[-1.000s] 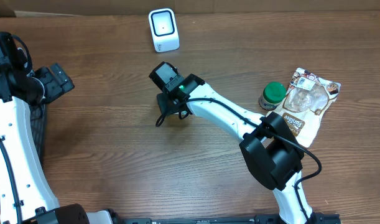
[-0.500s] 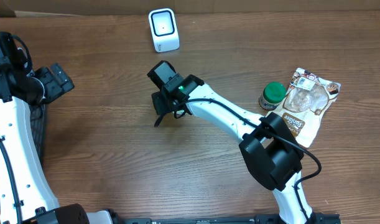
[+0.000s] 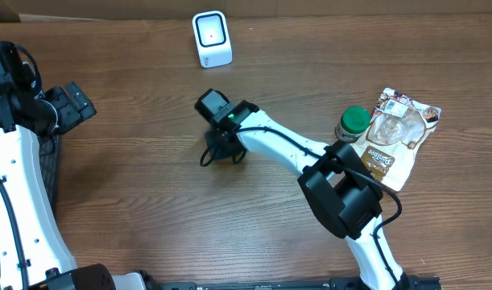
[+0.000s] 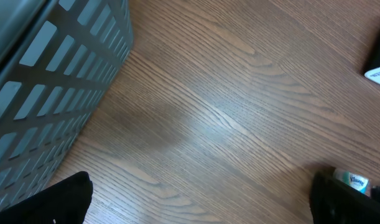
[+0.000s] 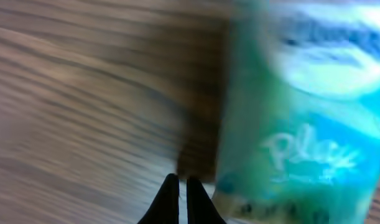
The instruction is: Scan the item barcode
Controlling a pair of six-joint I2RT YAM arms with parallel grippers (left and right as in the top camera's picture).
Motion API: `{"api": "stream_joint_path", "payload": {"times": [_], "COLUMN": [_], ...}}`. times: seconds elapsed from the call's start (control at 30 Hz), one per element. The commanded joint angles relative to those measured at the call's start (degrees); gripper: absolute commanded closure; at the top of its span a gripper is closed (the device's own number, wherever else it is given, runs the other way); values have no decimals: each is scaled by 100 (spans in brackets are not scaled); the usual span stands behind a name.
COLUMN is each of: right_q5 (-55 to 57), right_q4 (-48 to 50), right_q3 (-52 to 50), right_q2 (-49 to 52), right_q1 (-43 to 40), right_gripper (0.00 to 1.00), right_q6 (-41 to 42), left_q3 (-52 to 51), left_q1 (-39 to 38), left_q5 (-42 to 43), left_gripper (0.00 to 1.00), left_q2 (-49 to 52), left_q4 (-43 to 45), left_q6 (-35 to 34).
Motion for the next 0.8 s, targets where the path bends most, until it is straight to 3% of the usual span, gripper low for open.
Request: {"api": "stream_joint_path", "payload": {"times": [0.0,0.27,0.57,0.77], "right_q5": [155,186,-1233,-1392], "right_q4": [-188,-413,1060,1488], "right_q3": [22,26,24,20], "right_q2": [-33,-76,-90,-85], "right_q1": [-420,-1366,-1709,-1519], "right_gripper": [96,96,95,95], "right_q6": [42,17,-616,-750], "left_q3": [42,42,42,42], "left_q1": [-7,-7,-7,-7], "left_q5": [-50,-50,-50,-50], "left_gripper": [0,0,0,0], "left_q2": [-2,-2,-2,-2], "left_q4": [20,17,20,20], "left_q6": [105,105,105,105]}}
